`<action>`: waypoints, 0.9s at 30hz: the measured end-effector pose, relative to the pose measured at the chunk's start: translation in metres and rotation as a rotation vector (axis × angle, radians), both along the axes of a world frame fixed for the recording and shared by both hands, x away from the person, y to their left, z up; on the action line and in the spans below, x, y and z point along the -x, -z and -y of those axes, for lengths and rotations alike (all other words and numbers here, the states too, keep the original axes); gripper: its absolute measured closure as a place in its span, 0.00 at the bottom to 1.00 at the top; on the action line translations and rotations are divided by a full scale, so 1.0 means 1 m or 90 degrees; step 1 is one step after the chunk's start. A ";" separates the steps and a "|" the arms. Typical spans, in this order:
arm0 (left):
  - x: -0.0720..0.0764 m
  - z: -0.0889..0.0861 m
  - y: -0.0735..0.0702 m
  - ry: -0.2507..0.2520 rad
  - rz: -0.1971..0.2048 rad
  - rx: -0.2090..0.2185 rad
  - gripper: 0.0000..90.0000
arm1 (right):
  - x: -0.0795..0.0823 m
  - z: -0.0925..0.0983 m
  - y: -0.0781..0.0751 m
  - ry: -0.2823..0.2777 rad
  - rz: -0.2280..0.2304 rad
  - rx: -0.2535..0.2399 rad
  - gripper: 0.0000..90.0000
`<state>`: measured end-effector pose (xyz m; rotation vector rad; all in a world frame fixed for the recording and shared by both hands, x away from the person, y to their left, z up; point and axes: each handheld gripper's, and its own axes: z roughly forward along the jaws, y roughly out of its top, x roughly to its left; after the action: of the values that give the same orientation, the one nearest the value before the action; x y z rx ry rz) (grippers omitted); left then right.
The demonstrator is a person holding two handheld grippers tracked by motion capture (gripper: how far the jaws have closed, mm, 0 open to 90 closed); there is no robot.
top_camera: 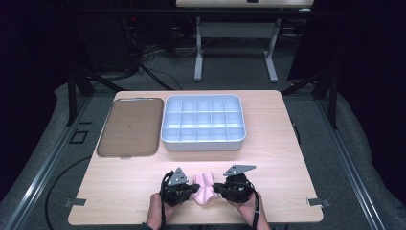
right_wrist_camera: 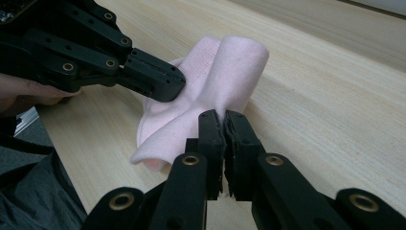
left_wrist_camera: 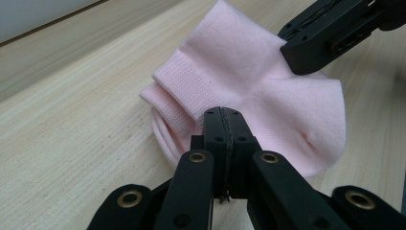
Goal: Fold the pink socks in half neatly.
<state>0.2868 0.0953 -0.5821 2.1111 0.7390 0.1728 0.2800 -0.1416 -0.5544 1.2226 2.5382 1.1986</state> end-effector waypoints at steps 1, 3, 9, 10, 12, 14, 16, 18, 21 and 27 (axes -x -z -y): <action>0.000 0.001 0.000 -0.001 0.000 0.002 1.00 | 0.000 0.000 0.000 0.000 0.000 -0.001 0.96; -0.001 0.002 0.000 0.003 -0.002 0.003 1.00 | 0.001 0.001 -0.001 0.000 0.002 -0.008 0.96; -0.003 0.007 0.000 0.011 -0.004 0.002 1.00 | 0.004 0.002 -0.007 -0.002 0.009 -0.013 0.96; -0.004 0.008 0.000 0.015 -0.002 0.000 1.00 | 0.004 0.002 -0.009 -0.006 0.010 -0.009 0.96; -0.003 0.011 0.000 0.011 0.001 -0.002 1.00 | 0.004 0.001 -0.012 -0.005 0.015 -0.014 0.96; -0.002 0.014 -0.001 0.013 0.009 -0.008 1.00 | 0.005 -0.001 -0.014 -0.005 0.024 0.001 0.96; -0.002 0.015 -0.001 0.015 0.013 -0.012 1.00 | 0.006 -0.002 -0.013 -0.005 0.024 0.005 0.96; -0.003 0.013 -0.001 0.016 0.006 0.003 1.00 | 0.006 -0.002 -0.012 -0.001 0.026 0.005 0.96; -0.006 0.009 -0.001 0.016 -0.003 0.026 0.99 | 0.005 0.000 -0.013 0.010 0.029 0.010 0.96; 0.003 0.006 -0.010 0.015 0.017 0.018 0.98 | 0.011 0.001 -0.014 0.019 0.031 0.018 0.96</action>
<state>0.2834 0.0895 -0.5724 2.0858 0.6967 0.1775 0.2692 -0.1429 -0.5403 1.2049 2.4842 1.1670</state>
